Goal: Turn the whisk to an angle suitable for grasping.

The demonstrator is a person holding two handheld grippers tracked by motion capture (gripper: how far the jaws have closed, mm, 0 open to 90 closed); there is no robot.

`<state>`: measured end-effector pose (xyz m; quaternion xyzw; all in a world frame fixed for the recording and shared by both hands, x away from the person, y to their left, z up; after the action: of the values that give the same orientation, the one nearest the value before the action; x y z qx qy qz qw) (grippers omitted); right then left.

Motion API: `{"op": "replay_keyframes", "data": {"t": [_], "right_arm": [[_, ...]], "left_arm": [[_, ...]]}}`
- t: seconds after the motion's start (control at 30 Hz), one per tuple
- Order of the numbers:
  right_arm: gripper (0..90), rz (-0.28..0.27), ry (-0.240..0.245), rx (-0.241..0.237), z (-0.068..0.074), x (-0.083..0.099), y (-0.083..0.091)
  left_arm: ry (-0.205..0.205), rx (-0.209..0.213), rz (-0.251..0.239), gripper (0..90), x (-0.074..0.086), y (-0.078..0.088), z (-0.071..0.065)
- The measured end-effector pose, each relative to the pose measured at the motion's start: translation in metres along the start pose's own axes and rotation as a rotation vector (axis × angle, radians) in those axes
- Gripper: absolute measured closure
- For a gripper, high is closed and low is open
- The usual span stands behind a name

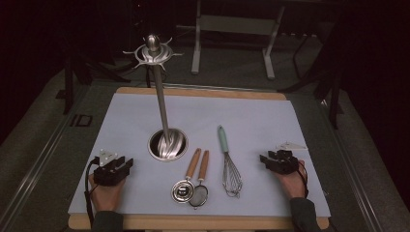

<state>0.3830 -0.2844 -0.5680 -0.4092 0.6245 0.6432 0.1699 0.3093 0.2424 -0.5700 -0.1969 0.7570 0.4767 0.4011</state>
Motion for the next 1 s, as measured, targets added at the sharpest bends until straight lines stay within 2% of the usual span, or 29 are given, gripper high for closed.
{"op": "replay_keyframes", "data": {"t": [0.03,0.1,0.17,0.33,0.43,0.47,0.57,0.7,0.8,0.93,1.0], "right_arm": [[53.4,0.003,0.005,0.0,0.001,0.0,0.0],[54.1,0.013,0.007,-0.007,0.003,-0.001,0.001],[53.9,0.022,0.012,-0.009,0.004,-0.001,0.002],[53.8,0.05,0.039,-0.02,0.005,-0.002,0.004],[55.1,0.065,0.057,-0.026,0.007,-0.003,0.005],[55.5,0.068,0.06,-0.031,0.009,-0.003,0.005],[57.4,0.08,0.079,-0.041,0.011,-0.006,0.005],[58.9,0.081,0.106,-0.052,0.015,-0.015,0.007],[60.0,0.095,0.121,-0.055,0.018,-0.023,0.008],[61.0,0.11,0.14,-0.053,0.023,-0.029,0.008],[61.5,0.124,0.15,-0.068,0.028,-0.035,0.006]], "left_arm": [[0.0,0.0,0.0,63.9,0.0,0.0,0.0],[-0.013,0.031,0.005,64.7,0.0,0.0,-0.001],[-0.016,0.043,0.006,65.6,0.0,-0.001,-0.002],[-0.034,0.055,0.006,66.7,0.001,-0.001,-0.003],[-0.042,0.047,0.011,67.0,0.001,-0.001,-0.004],[-0.06,0.041,0.013,67.1,0.001,-0.002,-0.006],[-0.078,0.036,0.011,67.0,0.001,-0.002,-0.007],[-0.085,0.032,0.008,67.2,0.002,-0.001,-0.008],[-0.097,0.015,-0.015,67.6,0.002,0.001,-0.009],[-0.103,0.01,-0.018,67.7,0.002,0.001,-0.01],[-0.106,0.006,-0.02,67.7,0.002,0.001,-0.01]]}}
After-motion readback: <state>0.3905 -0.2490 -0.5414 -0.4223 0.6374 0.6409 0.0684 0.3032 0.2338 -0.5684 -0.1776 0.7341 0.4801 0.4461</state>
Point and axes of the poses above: each handheld gripper's, and its own axes: y roughly backward along the jaws, x roughly out of its underside, z roughly to its left, the point moved 5 cm from there along -y, roughly forward along the jaws, and after that the axes turned 14 degrees about x, right-handed, at the moved point
